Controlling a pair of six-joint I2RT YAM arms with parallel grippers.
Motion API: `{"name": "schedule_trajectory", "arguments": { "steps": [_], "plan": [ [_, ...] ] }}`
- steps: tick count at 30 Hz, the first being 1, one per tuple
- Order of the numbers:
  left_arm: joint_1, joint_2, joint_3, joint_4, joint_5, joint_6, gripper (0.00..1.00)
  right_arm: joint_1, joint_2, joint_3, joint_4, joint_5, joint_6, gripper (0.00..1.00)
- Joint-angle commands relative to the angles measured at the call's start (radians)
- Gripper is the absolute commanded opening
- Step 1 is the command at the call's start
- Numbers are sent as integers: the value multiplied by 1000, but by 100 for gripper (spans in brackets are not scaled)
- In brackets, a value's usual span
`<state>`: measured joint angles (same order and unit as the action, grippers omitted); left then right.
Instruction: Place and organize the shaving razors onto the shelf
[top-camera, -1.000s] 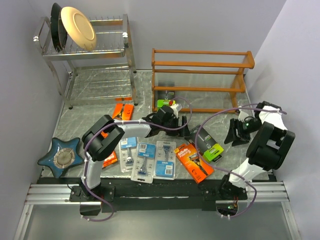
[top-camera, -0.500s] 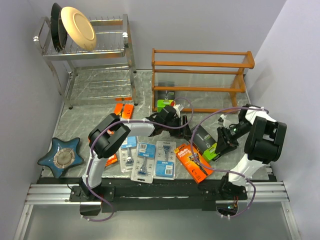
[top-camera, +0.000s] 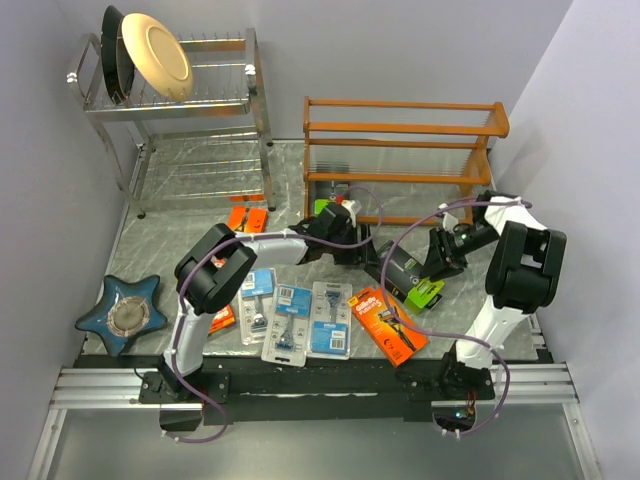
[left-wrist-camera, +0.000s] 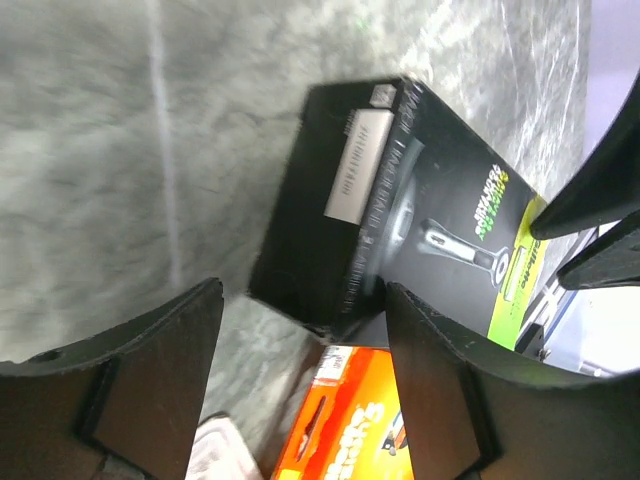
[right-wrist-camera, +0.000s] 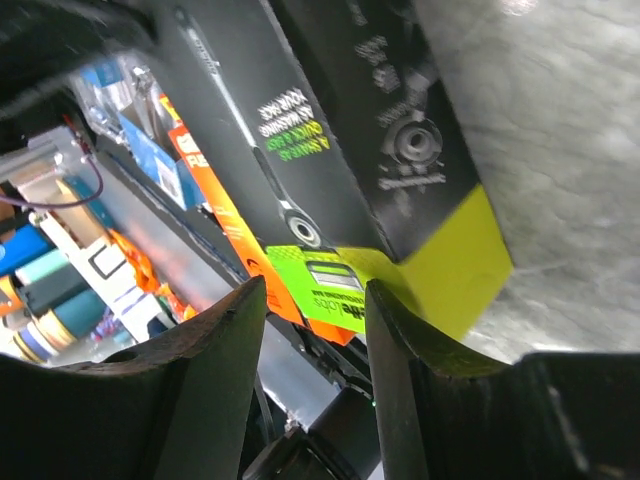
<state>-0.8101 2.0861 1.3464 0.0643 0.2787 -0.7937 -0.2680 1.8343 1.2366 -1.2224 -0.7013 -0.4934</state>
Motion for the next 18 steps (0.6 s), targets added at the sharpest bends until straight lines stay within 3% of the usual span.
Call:
{"name": "schedule_trajectory", "arguments": {
  "steps": [1,8,18],
  "plan": [
    [48,-46,-44,-44,-9,31,69,-117,-82,-32,8,84,-8,53],
    [40,-63,-95,14,-6,-9,66,-198,-112,-75,-74,177,-122,57],
    [37,-60,-87,16,-4,-10,68,-183,-20,-124,-3,151,-56,52]
  ]
}}
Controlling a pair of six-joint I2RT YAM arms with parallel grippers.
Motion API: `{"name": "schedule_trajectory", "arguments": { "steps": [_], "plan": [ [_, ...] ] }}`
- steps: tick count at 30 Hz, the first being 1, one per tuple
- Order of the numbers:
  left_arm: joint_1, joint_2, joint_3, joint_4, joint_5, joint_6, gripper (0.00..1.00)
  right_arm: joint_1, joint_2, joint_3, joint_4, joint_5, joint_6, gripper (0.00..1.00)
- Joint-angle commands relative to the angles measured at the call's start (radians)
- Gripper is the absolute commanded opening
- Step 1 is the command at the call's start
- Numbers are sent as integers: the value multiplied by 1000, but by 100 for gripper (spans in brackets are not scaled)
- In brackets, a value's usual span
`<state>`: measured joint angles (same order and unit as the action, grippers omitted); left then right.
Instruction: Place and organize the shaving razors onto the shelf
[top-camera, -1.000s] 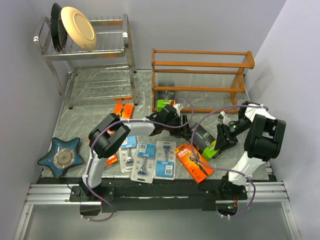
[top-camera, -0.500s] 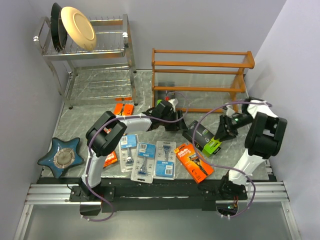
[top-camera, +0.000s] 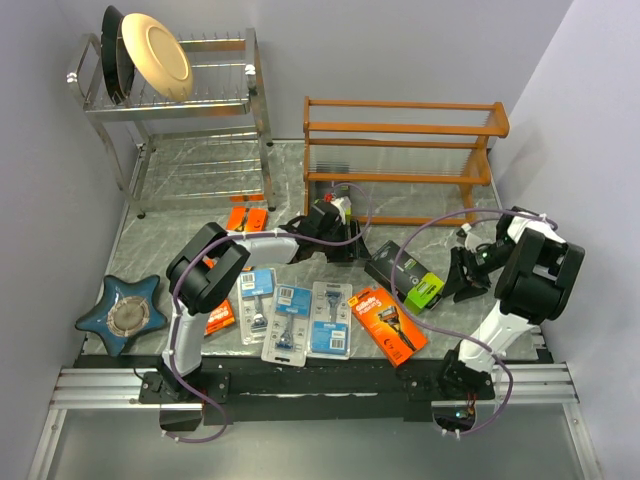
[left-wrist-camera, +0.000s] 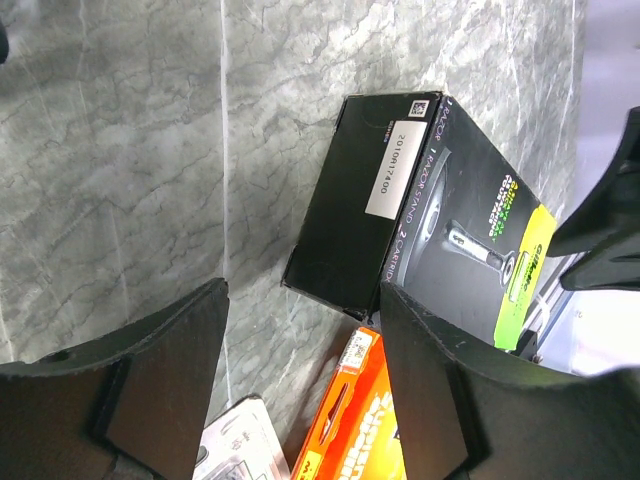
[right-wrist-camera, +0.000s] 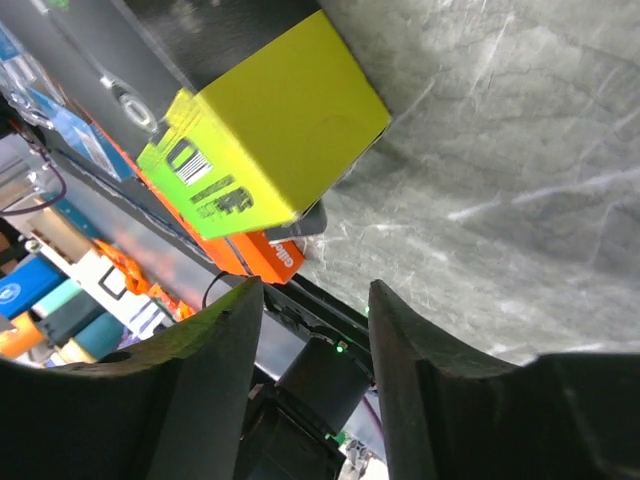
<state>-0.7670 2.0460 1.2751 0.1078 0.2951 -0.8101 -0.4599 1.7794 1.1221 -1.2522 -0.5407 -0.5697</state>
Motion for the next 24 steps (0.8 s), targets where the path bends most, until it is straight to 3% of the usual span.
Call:
{"name": "schedule_trajectory", "arguments": {
  "steps": [1,11,14,17,24],
  "plan": [
    [-6,-23,-17,-26,-22,5,67,9,38,-10,34,-16,28,51],
    [-6,-7,-10,-25,-17,5,67,44,98,-25,100,-71,74,47],
    [-8,0,0,-25,-17,9,67,56,121,-19,106,-94,82,41],
    [-8,5,10,-23,-13,17,67,63,153,-13,90,-149,56,27],
    [-5,-26,46,-52,-5,69,73,43,187,31,4,-327,-10,14]
  ]
}}
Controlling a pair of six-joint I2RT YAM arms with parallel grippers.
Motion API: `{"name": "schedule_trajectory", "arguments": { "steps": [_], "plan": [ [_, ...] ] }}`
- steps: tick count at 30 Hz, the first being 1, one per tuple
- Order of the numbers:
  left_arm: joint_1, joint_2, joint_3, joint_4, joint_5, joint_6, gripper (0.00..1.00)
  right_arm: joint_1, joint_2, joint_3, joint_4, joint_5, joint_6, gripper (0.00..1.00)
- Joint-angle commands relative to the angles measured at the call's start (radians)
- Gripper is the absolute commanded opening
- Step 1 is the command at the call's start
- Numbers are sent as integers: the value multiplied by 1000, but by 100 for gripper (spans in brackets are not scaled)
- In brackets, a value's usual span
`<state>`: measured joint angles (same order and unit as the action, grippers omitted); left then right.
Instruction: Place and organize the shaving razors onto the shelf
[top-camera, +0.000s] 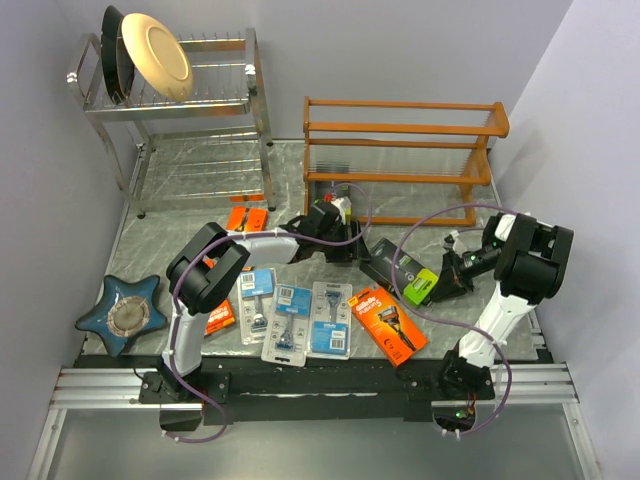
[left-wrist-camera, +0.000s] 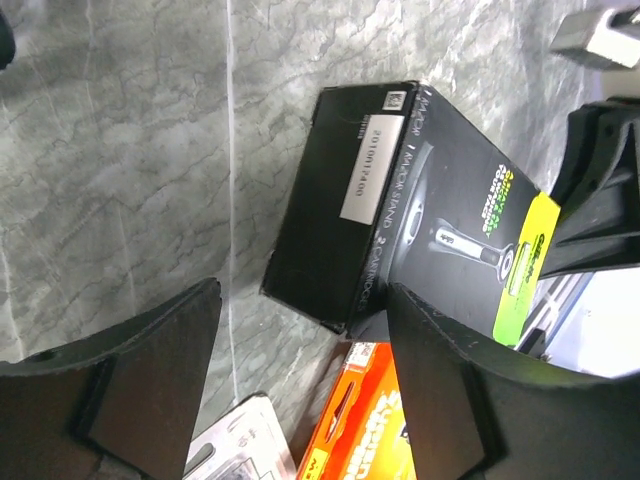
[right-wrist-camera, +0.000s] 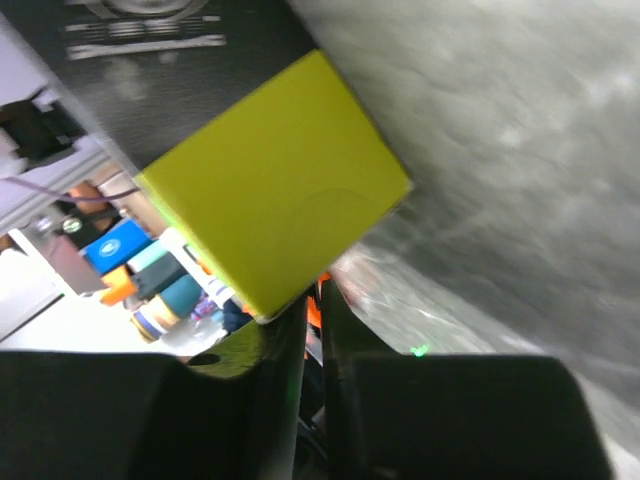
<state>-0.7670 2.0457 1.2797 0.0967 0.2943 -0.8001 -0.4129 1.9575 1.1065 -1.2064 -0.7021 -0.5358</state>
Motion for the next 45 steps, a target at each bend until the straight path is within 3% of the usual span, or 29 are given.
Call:
{"name": "schedule_trajectory", "arguments": {
  "steps": [1,6,11,15,17,20,24,34,40,45],
  "plan": [
    [-2,-45,41,-64,-10,67,76,-7,12,52,-50,-183,-47,13],
    [28,-154,-9,-83,-26,47,88,-43,12,90,-107,-273,-79,9],
    [6,-179,-160,249,157,-142,94,-55,41,130,-148,-433,-79,9],
    [-41,-138,-122,265,201,-149,98,-52,55,121,-148,-519,-67,9],
    [-61,-119,-109,284,216,-192,98,-52,69,125,-212,-552,-136,9],
    [-80,-94,-111,293,206,-267,96,-52,89,127,-229,-576,-174,9],
    [-92,-78,-128,282,160,-352,99,-50,124,144,-231,-605,-173,9],
    [-94,5,-181,382,26,-761,99,-35,116,72,-225,-628,-190,11],
    [-113,59,-73,276,-30,-795,99,-17,74,29,-187,-645,-126,12],
    [-124,30,-74,270,-78,-789,99,2,-31,-95,-20,-634,20,13]
  ]
}}
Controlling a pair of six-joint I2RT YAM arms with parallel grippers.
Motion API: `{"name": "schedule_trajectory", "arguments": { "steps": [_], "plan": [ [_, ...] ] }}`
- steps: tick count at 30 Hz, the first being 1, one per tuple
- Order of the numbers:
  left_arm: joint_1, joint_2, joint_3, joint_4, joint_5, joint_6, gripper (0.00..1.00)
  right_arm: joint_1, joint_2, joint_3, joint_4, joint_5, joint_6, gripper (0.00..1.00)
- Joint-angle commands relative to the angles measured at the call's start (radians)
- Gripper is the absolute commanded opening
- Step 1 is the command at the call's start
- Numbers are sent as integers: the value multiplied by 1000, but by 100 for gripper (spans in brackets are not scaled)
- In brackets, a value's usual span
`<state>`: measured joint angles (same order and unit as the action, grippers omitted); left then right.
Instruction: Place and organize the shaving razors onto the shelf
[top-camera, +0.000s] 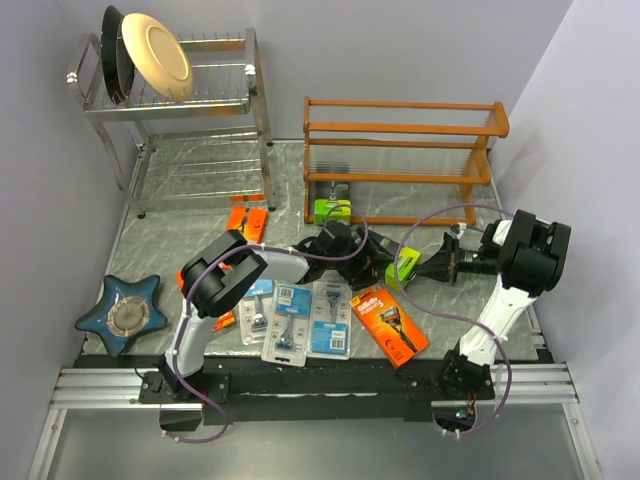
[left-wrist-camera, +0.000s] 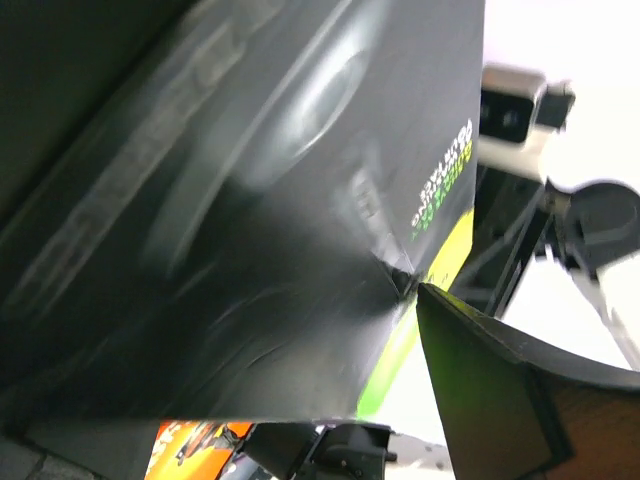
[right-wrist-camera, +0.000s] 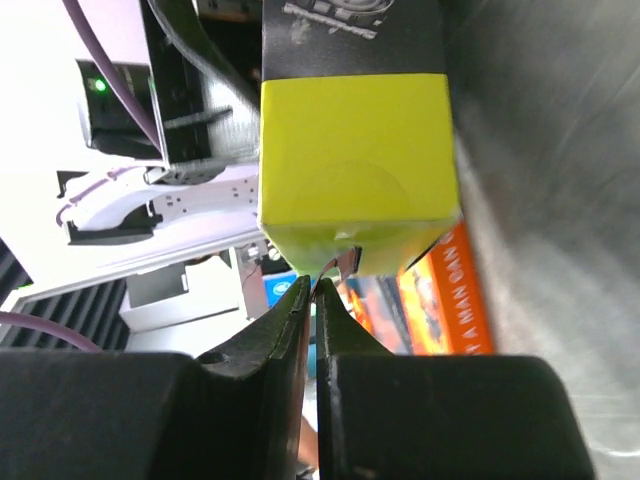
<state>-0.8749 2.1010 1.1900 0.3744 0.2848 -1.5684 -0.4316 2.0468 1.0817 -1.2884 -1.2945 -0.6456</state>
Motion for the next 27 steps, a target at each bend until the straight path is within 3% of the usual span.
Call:
{"name": "schedule_trajectory", "arguments": {
  "steps": [1,3,4,6,7,8,15,16,17,22,27],
  "plan": [
    [-16,-35,5,29,-65,-9,96,24,-134,-86,89,-42,179,13],
    [-13,-58,-26,43,-72,-2,85,47,-158,-103,118,-32,196,16],
    [-3,-61,-27,64,-67,25,70,56,-163,-100,115,-26,183,17],
    [10,-59,-32,104,-44,71,53,73,-160,-80,94,-12,166,29],
    [22,-59,-33,125,-7,130,25,73,-158,-71,84,-6,150,35],
    [27,-59,-41,158,8,161,16,73,-154,-50,57,-3,137,42],
    [54,-125,-208,370,138,301,11,27,-109,54,-92,41,-8,69],
    [60,-136,-225,397,152,312,12,18,-115,49,-91,44,-8,77],
    [63,-148,-256,437,186,315,12,16,-122,31,-83,46,-12,100],
    [70,-187,-242,560,301,401,11,28,-177,-31,-9,61,26,100],
    [70,-158,-172,610,381,412,11,96,-139,4,-152,15,-146,100]
  ]
}}
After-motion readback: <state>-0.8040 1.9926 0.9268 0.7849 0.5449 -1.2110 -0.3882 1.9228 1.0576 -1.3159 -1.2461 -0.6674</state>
